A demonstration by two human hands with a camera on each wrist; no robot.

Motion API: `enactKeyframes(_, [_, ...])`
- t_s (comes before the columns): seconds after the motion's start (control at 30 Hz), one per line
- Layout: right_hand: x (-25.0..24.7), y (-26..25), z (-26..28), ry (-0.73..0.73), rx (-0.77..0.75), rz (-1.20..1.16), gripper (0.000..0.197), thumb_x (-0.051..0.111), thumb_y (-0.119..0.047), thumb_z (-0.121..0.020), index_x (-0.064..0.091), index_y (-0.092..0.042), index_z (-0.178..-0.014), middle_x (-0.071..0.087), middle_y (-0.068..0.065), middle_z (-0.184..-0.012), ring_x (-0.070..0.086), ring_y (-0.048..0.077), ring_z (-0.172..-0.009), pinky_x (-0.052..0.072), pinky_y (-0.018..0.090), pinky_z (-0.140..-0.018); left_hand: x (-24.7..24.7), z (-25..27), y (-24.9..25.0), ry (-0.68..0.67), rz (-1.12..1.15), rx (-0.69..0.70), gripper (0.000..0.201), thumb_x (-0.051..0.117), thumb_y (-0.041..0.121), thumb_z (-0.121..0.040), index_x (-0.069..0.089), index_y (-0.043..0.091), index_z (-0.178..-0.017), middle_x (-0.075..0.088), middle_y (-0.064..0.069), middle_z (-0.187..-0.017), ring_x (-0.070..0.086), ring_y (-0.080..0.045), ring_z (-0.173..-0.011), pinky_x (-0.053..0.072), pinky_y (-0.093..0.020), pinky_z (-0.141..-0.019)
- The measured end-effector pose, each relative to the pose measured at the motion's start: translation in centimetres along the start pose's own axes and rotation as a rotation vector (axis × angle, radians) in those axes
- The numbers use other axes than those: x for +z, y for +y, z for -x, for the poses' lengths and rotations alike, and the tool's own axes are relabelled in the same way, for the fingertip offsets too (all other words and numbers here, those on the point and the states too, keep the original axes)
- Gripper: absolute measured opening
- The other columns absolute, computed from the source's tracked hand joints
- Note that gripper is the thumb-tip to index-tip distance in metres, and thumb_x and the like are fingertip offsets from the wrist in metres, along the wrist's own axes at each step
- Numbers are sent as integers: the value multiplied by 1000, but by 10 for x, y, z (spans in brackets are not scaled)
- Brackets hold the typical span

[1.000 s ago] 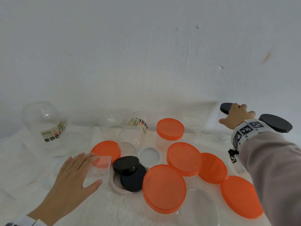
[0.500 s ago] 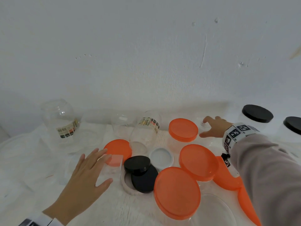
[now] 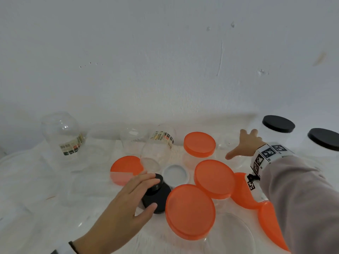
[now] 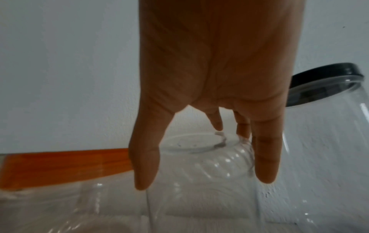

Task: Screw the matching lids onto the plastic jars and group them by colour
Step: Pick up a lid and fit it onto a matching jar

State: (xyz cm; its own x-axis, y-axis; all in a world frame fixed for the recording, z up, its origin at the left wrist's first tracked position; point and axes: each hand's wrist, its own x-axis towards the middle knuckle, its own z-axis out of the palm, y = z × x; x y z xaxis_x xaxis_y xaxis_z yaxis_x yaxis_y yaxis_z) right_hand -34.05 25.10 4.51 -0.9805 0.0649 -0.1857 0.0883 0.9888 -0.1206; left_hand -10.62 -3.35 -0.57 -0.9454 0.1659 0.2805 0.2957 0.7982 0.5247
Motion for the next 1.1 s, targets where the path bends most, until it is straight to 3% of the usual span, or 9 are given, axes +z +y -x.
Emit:
enactKeyframes(0.2, [-6, 26, 23, 88, -73, -30, 101, 85, -48, -61, 30, -4, -133, 27, 11, -132, 36, 30, -117, 39, 34, -83, 17, -12, 49, -56, 54, 87, 42, 59, 36, -92, 37, 54, -123, 28, 43, -133, 11, 22, -132, -7, 6, -97])
enactKeyframes(0.3, [-12, 42, 39, 203, -159, -158, 108, 86, -46, -59, 24, -5, -138, 28, 11, -132, 33, 30, -117, 33, 31, -84, 33, -21, 79, -108, 142, 176, 41, 60, 32, -92, 41, 53, -121, 24, 46, -133, 16, 21, -132, 7, 4, -100])
enactKeyframes(0.4, [-21, 62, 64, 261, -216, -396, 122, 85, -50, -53, 11, -25, -147, 24, 5, -130, 31, 27, -119, 34, 37, -93, 57, -33, 108, -201, 199, 250, 37, 56, 32, -93, 47, 43, -127, 27, 41, -134, 15, 21, -132, 11, 4, -99])
enactKeyframes(0.5, [-27, 85, 95, 247, -247, -531, 118, 84, -56, -46, 13, -44, -140, 23, -3, -119, 36, 22, -113, 36, 36, -93, 87, -50, 136, -309, 178, 271, 43, 52, 32, -95, 44, 33, -136, 32, 26, -141, 22, 13, -132, 10, 5, -98])
enactKeyframes(0.7, [-18, 127, 146, 229, -163, -570, 125, 78, -69, -41, 20, -24, -143, 27, -11, -124, 36, 16, -125, 36, 31, -97, 147, -93, 185, -564, 5, 202, 65, 55, 35, -93, 27, 16, -149, 28, 2, -153, 30, -14, -138, 27, -29, -113])
enactKeyframes(0.77, [-12, 141, 158, 229, -137, -611, 125, 73, -71, -40, 19, -26, -143, 27, -12, -126, 37, 15, -123, 34, 29, -92, 164, -105, 193, -650, -52, 160, 75, 56, 40, -92, 18, 13, -151, 20, -2, -156, 23, -18, -142, 24, -34, -114])
enactKeyframes(0.87, [-7, 159, 173, 270, -146, -674, 115, 78, -61, -53, 11, -40, -143, 24, -11, -121, 32, 12, -119, 32, 30, -93, 188, -120, 199, -708, -210, 138, 88, 56, 51, -89, 11, 9, -151, 12, -7, -158, 11, -22, -146, 20, -39, -117])
enactKeyframes(0.97, [-4, 175, 184, 314, -118, -721, 109, 80, -55, -59, 12, -38, -143, 21, -16, -121, 37, 12, -115, 32, 26, -91, 208, -127, 199, -705, -352, 96, 98, 58, 62, -82, 9, 12, -151, 7, -6, -160, 2, -27, -148, 15, -44, -119])
enactKeyframes(1.1, [1, 187, 194, 364, -96, -782, 105, 82, -54, -60, 17, -36, -141, 23, -15, -128, 42, 12, -113, 35, 25, -88, 214, -127, 196, -694, -384, 59, 101, 63, 63, -75, 10, 20, -150, 11, -6, -157, 6, -30, -145, 20, -45, -115])
